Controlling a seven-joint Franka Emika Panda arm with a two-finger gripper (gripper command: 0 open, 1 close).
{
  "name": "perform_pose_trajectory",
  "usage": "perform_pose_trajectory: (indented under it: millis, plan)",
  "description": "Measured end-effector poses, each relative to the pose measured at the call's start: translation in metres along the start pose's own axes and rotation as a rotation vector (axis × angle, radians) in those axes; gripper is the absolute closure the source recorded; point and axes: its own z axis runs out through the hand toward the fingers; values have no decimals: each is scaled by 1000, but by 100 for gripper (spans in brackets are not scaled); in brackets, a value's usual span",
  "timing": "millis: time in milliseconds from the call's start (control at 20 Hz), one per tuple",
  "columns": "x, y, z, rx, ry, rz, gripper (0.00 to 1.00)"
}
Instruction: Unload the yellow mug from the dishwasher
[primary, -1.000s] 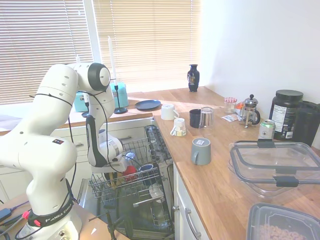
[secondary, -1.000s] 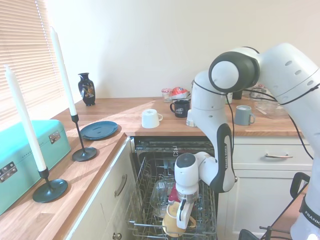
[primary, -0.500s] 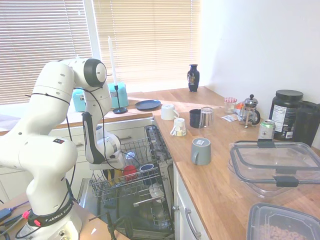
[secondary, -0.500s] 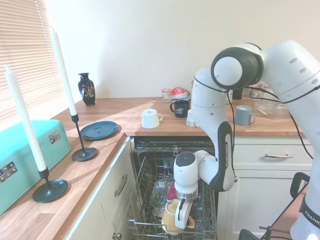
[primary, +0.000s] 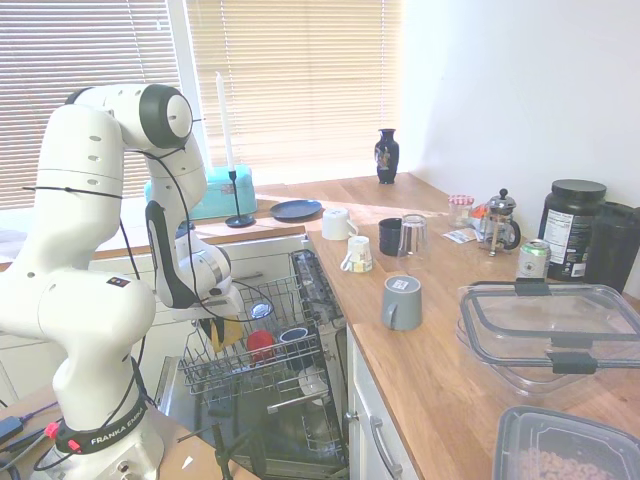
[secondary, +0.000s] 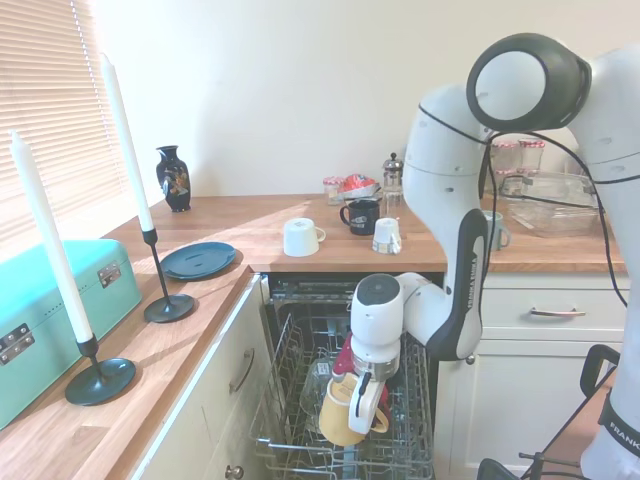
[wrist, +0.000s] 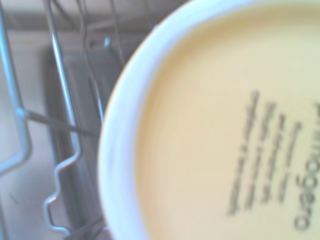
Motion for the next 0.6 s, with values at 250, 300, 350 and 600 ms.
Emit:
perform_pose_trajectory:
  millis: [250,300,350,600]
  plan:
    - [43,-13,-60,-5,77,53,100]
    - [50,-16,-70,-6,79,59,100]
    - [56,-18,-79,-8,81,68,100]
    - [102,-21,-132,-13,102,132,100]
